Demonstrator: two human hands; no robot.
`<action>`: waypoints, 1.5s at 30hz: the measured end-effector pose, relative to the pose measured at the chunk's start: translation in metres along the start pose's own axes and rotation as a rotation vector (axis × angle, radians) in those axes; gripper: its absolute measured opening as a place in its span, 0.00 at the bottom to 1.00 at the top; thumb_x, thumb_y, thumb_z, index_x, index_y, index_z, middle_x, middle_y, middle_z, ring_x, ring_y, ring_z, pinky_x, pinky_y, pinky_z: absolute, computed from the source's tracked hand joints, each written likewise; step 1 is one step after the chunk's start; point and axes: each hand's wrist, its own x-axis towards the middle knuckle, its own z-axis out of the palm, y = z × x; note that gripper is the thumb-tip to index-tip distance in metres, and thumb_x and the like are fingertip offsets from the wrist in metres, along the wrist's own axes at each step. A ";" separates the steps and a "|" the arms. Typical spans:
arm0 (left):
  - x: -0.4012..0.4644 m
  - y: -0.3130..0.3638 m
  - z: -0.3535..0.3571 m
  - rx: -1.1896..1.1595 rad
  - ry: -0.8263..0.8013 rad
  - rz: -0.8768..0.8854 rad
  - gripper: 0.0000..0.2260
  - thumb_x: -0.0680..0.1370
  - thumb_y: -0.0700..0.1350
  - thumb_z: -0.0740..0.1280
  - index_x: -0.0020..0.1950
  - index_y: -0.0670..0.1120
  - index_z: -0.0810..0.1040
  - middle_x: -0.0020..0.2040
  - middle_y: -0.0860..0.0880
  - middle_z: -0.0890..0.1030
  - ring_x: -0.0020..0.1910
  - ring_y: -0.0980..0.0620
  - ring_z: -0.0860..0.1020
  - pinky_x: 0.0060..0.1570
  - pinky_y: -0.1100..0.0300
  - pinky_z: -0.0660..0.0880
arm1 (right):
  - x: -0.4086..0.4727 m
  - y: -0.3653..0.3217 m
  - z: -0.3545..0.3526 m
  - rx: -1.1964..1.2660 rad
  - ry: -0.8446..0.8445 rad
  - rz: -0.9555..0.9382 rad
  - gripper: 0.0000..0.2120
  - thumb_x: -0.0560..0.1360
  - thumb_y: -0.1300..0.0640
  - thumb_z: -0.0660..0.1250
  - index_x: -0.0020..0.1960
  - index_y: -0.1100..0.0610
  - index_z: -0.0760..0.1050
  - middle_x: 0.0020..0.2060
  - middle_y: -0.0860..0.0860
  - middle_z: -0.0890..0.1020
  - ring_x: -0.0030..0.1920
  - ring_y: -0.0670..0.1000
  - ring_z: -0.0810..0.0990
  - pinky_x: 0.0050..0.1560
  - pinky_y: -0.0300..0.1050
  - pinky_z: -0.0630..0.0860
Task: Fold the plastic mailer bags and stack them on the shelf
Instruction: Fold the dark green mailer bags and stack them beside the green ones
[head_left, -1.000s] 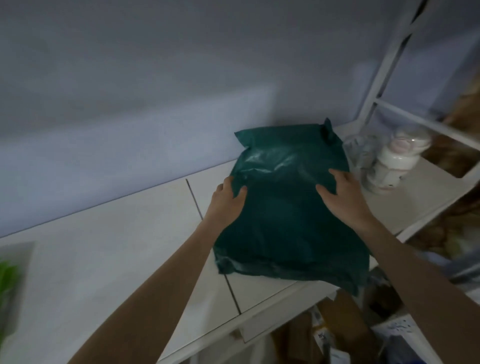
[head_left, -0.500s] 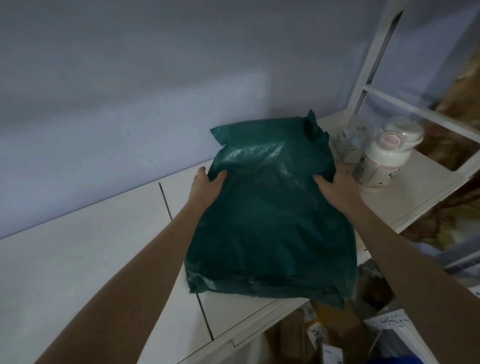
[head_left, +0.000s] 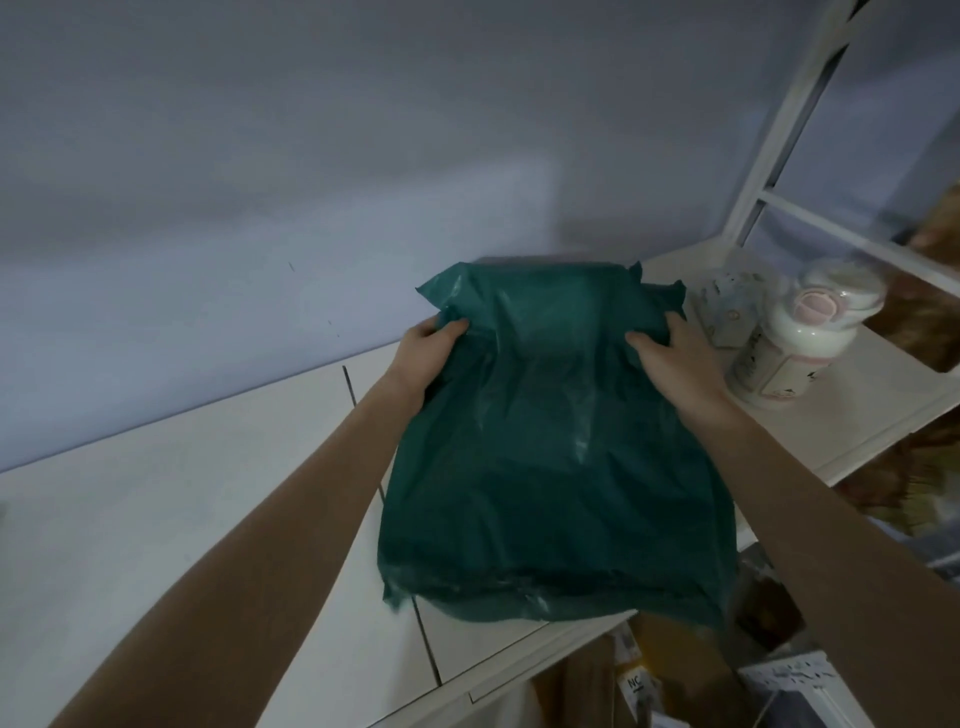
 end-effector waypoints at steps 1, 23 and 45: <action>-0.003 0.002 -0.005 -0.015 -0.014 0.028 0.10 0.78 0.47 0.64 0.58 0.46 0.78 0.50 0.49 0.82 0.46 0.52 0.81 0.41 0.62 0.77 | -0.002 -0.003 0.001 0.009 -0.002 -0.019 0.07 0.78 0.55 0.60 0.55 0.55 0.70 0.40 0.46 0.74 0.37 0.40 0.71 0.26 0.28 0.66; -0.131 -0.064 -0.268 0.020 0.404 0.002 0.20 0.76 0.37 0.66 0.67 0.45 0.68 0.53 0.48 0.77 0.44 0.55 0.77 0.38 0.66 0.72 | -0.103 -0.087 0.205 0.033 -0.601 -0.031 0.24 0.70 0.67 0.70 0.63 0.57 0.68 0.49 0.51 0.75 0.46 0.51 0.77 0.47 0.44 0.75; -0.106 -0.114 -0.361 0.238 0.684 -0.122 0.15 0.81 0.52 0.57 0.41 0.44 0.74 0.51 0.39 0.81 0.51 0.39 0.79 0.54 0.44 0.77 | -0.107 -0.081 0.306 -0.303 -0.304 -0.160 0.20 0.77 0.45 0.60 0.57 0.62 0.72 0.49 0.54 0.78 0.49 0.54 0.76 0.47 0.45 0.71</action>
